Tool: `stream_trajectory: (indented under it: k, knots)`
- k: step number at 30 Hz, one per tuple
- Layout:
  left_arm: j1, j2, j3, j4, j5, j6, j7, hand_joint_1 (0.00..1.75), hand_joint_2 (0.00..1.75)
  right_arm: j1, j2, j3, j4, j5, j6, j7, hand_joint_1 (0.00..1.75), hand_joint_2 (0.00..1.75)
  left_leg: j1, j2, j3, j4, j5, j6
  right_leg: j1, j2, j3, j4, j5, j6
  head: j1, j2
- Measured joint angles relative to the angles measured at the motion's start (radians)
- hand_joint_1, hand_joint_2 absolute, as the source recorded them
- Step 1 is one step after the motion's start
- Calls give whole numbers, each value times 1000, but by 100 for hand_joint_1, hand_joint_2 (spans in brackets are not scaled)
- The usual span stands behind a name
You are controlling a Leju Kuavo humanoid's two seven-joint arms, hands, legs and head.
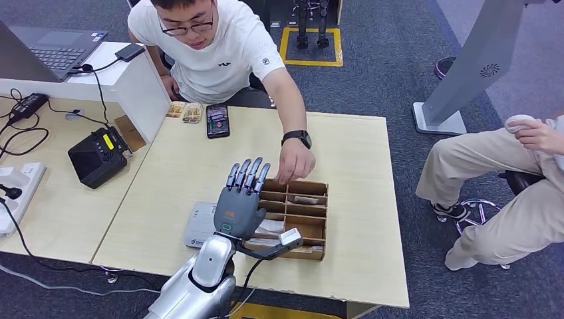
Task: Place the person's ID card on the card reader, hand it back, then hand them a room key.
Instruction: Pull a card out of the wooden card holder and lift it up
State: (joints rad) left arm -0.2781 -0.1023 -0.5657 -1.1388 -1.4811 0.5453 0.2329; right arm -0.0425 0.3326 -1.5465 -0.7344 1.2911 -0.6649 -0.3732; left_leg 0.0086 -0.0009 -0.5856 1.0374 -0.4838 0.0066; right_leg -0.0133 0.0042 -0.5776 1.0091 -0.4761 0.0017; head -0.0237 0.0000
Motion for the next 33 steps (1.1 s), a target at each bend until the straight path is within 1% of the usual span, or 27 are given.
stream_trajectory:
  k: [5,13,17,20,21,22,23,25,26,27,28,31,33]
  knots:
    - [4,0,0,-6,-1,-8,-7,0,175,0,0,0,1,0,0,11,0,175,0,0,0,0,0,0,0,0,0,0,0,0,0,0]
    - [7,0,0,-8,-1,-8,-14,0,175,0,0,0,2,-8,0,-4,0,175,0,0,0,0,0,0,0,0,0,0,0,0,0,0]
    - [8,-1,0,-9,-1,-15,-18,0,175,0,0,0,4,-2,0,4,0,175,0,0,0,0,0,0,0,0,0,0,0,0,0,0]
    - [8,-1,0,-9,-2,-20,-24,4,175,-1,0,0,4,-4,0,1,0,175,0,0,0,0,0,0,0,0,0,0,0,0,0,0]
    - [8,-1,0,-9,-1,-20,-27,8,175,-1,0,0,5,-3,0,0,0,175,0,0,0,0,0,0,0,0,0,0,0,0,0,0]
    - [8,0,0,-9,-1,-21,-31,26,175,-1,0,0,5,-3,0,0,0,175,0,0,0,0,0,0,0,0,0,0,0,0,0,0]
    - [9,0,0,-9,-1,-21,-33,61,175,-1,0,0,5,-3,0,-1,0,175,0,0,0,0,0,0,0,0,0,0,0,0,0,0]
    - [10,0,0,-9,0,-24,-38,140,175,-1,0,0,6,-2,0,-2,0,175,0,0,0,0,0,0,0,0,0,0,0,0,0,0]
    - [12,0,0,-9,0,-26,-39,164,175,-1,0,0,7,0,0,0,0,175,0,0,0,0,0,0,0,0,0,0,0,0,0,0]
    - [13,0,0,-9,0,-29,-41,171,175,-1,0,0,8,1,0,1,0,175,0,0,0,0,0,0,0,0,0,0,0,0,0,0]
    - [14,0,0,-9,0,-34,-43,175,175,-1,0,0,8,0,0,0,0,175,0,0,0,0,0,0,0,0,0,0,0,0,0,0]
    - [14,0,0,-9,0,-59,-53,175,175,-2,0,0,9,1,0,-1,0,175,0,0,0,0,0,0,0,0,0,0,0,0,0,0]
    - [14,1,0,-6,0,-99,-65,175,175,-2,0,0,9,7,0,-4,0,175,0,0,0,0,0,0,0,0,0,0,0,0,0,0]
